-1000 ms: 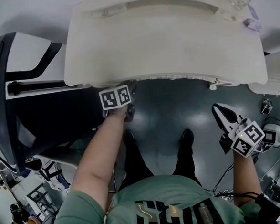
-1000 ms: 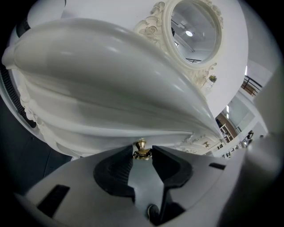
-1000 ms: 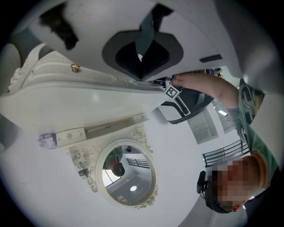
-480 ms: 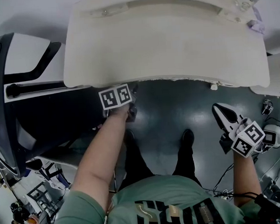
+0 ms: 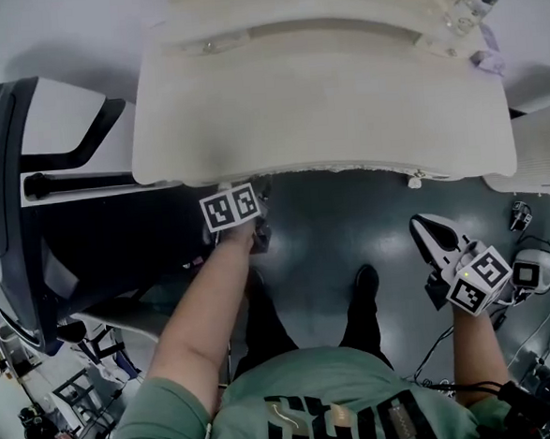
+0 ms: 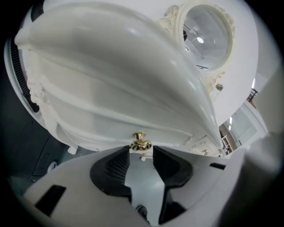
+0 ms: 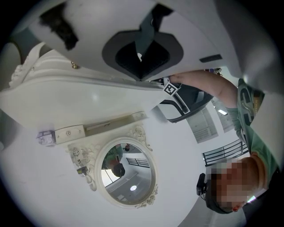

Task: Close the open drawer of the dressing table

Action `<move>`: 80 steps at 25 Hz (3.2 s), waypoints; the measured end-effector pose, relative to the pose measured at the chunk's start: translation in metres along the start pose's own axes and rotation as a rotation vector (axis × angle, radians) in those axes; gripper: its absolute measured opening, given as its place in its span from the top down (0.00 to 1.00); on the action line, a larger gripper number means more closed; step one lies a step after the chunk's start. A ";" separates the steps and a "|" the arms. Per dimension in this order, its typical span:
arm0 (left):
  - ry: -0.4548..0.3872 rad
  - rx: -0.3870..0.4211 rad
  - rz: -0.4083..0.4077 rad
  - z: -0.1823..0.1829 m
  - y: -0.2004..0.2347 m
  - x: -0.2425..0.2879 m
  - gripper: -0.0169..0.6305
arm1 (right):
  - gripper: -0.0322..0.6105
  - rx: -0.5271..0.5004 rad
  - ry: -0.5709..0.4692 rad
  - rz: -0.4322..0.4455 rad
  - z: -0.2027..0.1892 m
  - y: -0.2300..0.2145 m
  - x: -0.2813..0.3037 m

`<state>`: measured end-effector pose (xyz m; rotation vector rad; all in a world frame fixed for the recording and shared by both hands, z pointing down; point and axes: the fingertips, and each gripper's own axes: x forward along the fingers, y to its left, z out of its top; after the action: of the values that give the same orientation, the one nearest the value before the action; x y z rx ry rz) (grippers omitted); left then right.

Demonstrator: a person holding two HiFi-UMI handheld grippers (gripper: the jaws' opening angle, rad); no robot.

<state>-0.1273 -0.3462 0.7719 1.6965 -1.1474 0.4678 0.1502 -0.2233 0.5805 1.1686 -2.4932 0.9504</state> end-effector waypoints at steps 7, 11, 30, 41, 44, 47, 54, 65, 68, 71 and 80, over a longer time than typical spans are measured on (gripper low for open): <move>0.136 0.136 -0.102 -0.075 -0.067 -0.048 0.75 | 0.93 -0.003 -0.063 -0.017 0.019 0.003 -0.046; 0.145 0.194 -0.226 -0.108 -0.138 -0.094 0.80 | 0.93 -0.009 -0.122 -0.031 0.040 0.001 -0.099; -0.286 0.347 -0.373 -0.032 -0.376 -0.242 0.84 | 0.93 -0.170 -0.164 0.074 0.119 -0.013 -0.247; -0.430 0.304 -0.478 0.103 -0.268 -0.270 0.84 | 0.93 -0.227 -0.195 0.039 0.211 0.028 -0.105; -0.425 0.322 -0.541 0.161 -0.243 -0.284 0.85 | 0.93 -0.191 -0.253 0.018 0.251 0.050 -0.060; -0.416 0.426 -0.587 0.205 -0.235 -0.297 0.85 | 0.93 -0.211 -0.276 -0.017 0.289 0.065 -0.026; -0.476 0.587 -0.603 0.260 -0.262 -0.282 0.85 | 0.93 -0.255 -0.258 -0.035 0.323 0.051 -0.008; -0.580 0.548 -0.541 0.271 -0.327 -0.258 0.86 | 0.93 -0.265 -0.245 -0.006 0.357 -0.032 -0.038; -0.582 0.549 -0.527 0.276 -0.327 -0.256 0.86 | 0.93 -0.259 -0.261 0.007 0.366 -0.035 -0.031; -0.580 0.557 -0.515 0.282 -0.325 -0.257 0.86 | 0.93 -0.248 -0.267 0.014 0.370 -0.036 -0.025; -0.569 0.539 -0.517 0.298 -0.317 -0.247 0.86 | 0.93 -0.258 -0.253 -0.012 0.377 -0.045 -0.011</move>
<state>-0.0331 -0.4738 0.2977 2.6146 -0.9442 -0.0584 0.2154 -0.4794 0.3082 1.2822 -2.6968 0.4819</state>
